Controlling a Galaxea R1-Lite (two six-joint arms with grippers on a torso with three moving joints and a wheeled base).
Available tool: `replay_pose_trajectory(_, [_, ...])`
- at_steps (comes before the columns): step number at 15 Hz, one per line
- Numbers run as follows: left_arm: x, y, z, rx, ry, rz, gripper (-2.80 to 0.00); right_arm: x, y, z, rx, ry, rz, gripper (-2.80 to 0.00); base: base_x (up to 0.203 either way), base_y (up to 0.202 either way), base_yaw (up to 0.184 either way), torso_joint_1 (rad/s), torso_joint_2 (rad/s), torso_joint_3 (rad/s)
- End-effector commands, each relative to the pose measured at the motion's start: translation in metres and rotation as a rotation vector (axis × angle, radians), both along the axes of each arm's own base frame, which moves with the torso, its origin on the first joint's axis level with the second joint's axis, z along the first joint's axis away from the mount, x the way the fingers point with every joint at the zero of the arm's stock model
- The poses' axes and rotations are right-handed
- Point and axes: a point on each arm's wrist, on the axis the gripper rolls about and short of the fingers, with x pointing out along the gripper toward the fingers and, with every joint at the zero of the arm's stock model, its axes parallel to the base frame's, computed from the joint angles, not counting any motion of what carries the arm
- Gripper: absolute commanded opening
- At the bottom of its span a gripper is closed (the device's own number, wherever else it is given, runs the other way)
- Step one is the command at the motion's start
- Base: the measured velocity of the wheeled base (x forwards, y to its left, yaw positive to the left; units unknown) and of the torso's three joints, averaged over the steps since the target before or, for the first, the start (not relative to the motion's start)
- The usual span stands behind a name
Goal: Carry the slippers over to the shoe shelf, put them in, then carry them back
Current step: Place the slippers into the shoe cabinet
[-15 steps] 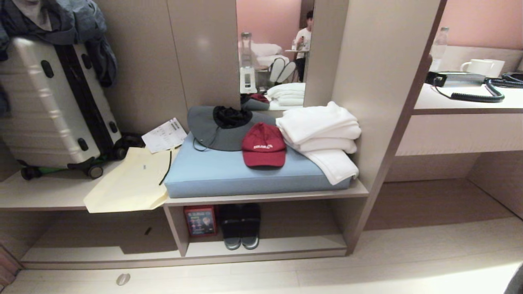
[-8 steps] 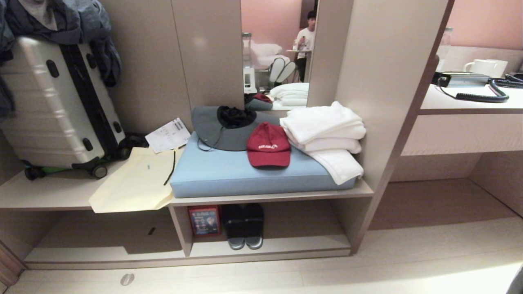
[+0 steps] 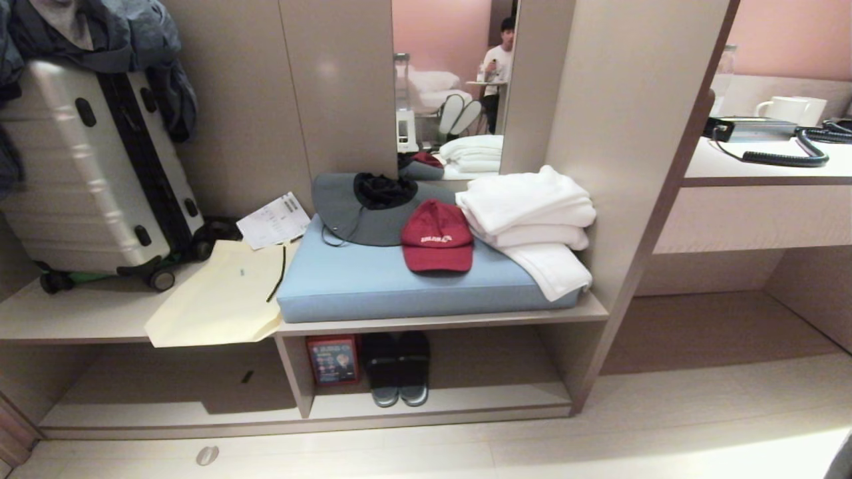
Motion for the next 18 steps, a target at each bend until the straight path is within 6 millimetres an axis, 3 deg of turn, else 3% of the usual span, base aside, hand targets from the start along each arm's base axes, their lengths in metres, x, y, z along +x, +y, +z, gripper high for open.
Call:
replay_pose_trajectory(1, [0.0001,0.0000,0.0000,-0.001,0.002,0.000,-2.80,-0.0001,0.0000,-0.0001,-0.001,-0.002,0.000,-2.80,0.000,0.000,0.000,0.000,0.00,0.000])
replay_pose_trajectory(15, [0.0000,0.0000,0.0001,0.003,-0.001,0.000,-2.80,-0.0002,0.0000,-0.0001,0.000,-0.002,0.000,-2.80,-0.116,0.000,0.001,0.000,0.00,0.001])
replay_pose_trajectory(18, [0.0000,0.0000,0.0001,0.002,-0.001,0.000,-2.80,-0.0002,0.0000,-0.0001,0.000,-0.003,0.000,-2.80,0.000,0.000,0.000,0.000,0.00,0.000])
